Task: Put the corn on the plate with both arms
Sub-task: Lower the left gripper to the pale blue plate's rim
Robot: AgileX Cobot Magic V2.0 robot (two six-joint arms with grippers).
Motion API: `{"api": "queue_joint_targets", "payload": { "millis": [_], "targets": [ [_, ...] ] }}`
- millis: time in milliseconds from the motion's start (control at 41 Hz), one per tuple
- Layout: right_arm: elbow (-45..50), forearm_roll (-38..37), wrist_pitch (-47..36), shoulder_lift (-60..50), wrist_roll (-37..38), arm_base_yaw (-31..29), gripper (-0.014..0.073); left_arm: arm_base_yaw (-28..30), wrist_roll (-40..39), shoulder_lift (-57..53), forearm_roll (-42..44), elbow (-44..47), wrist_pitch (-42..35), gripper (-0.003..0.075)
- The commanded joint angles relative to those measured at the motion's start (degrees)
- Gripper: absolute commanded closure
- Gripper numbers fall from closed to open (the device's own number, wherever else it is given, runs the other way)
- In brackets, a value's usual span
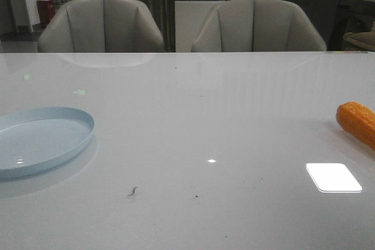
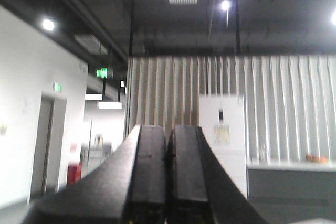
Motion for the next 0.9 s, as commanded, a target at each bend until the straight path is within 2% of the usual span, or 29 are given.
{"api": "queue_joint_targets", "payload": {
  "millis": [0,73,366,464,562,684,733,806,879],
  "targets": [
    [-3.7,-0.2,4.06,5.48,0.11,-0.14,0.0563,-0.03,-0.65,4.49,0.03,-2.93,2.45,0.0634],
    [-3.61,-0.2,8.21,8.6,0.11,-0.14,0.0563,-0.03,-0.65,7.27,-0.71,-2.81,6.52,0.0634],
    [-3.61,-0.2,22.94,17.08,0.11,-0.14,0.0562,-0.03,-0.65,15.07,-0.97,-2.81,33.79,0.0633],
    [-3.61,-0.2,27.46,19.77,0.06,-0.14,0.0561,-0.03,-0.12,17.28,-0.97,-2.73,38.22,0.0622],
    [-3.61,-0.2,29.25,22.12,-0.11,-0.14,0.0543,-0.03,1.97,19.36,-0.97,-2.73,40.3,0.0545],
    [-3.61,-0.2,30.03,24.5,-0.11,-0.14,0.0389,-0.03,4.16,21.69,-0.97,-2.73,43.08,0.0375],
    [-3.61,-0.2,30.0,25.49,-0.11,-0.14,0.0279,-0.03,4.25,22.56,-0.97,-2.73,43.75,0.031],
    [-3.61,-0.2,30.05,26.75,-0.11,-0.14,0.015,-0.03,4.25,23.45,-0.97,-2.73,44.02,0.0277],
    [-3.61,-0.2,30.43,27.79,-0.11,-0.14,0.0069,-0.03,4.25,23.72,-0.97,-2.73,44.02,0.0276]
  ]
}}
